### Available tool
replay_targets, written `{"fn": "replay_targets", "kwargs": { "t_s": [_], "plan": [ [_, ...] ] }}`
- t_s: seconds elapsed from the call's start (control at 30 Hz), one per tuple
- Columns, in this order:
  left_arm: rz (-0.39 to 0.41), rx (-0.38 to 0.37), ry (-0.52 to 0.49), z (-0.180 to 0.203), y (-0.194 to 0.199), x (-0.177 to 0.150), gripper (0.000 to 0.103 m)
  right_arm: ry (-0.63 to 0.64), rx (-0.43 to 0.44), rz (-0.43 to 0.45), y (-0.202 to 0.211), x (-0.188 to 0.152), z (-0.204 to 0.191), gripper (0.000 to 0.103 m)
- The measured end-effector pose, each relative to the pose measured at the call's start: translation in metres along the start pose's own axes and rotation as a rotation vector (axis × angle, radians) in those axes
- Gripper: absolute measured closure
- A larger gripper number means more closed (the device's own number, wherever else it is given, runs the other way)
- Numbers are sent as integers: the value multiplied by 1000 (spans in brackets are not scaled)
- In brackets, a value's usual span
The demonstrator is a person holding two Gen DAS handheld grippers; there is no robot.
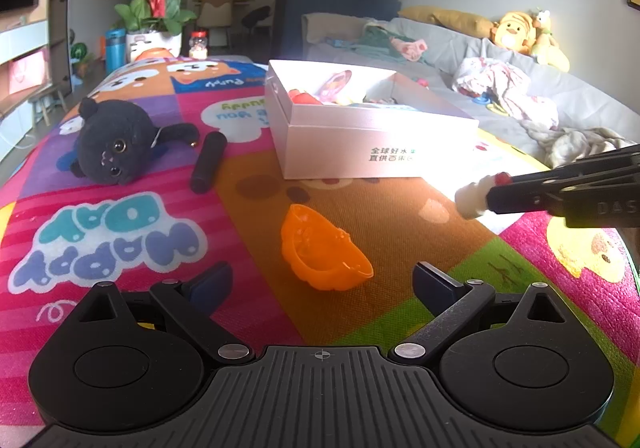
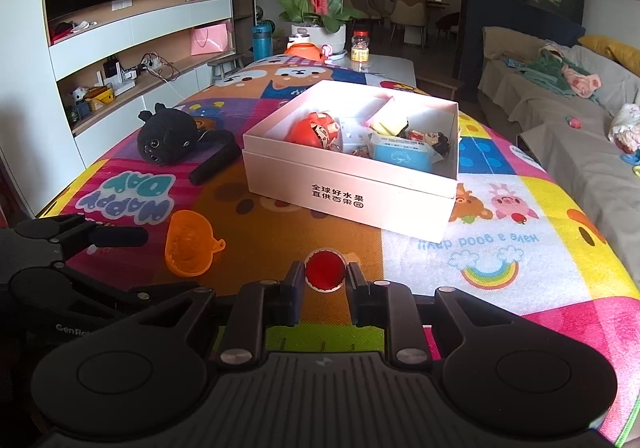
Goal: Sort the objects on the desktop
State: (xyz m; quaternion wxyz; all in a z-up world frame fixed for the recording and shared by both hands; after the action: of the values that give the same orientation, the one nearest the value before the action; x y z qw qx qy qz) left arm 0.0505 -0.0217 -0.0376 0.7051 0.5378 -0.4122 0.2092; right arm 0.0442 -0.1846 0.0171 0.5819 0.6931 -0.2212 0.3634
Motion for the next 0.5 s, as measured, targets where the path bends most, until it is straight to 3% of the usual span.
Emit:
{"fn": "replay_targets", "kwargs": {
  "t_s": [0.5],
  "plan": [
    [-13, 1, 4, 0, -2, -1, 3, 25, -50, 29, -38, 6, 0, 76]
  ]
}}
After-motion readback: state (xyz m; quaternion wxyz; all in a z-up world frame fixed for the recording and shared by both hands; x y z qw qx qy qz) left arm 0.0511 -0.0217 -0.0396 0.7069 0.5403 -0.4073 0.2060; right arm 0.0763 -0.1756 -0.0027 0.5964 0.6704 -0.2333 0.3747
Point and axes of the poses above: each gripper's, at about its wrist camera, not at the fingertips, and y roughly against the way its jaws point, z to its right, x to its top, the point moved 8 cm from there along -y, roughly the way its jaws point, and after that the axes turned 3 degrees about -y, right-handed, at the moved point
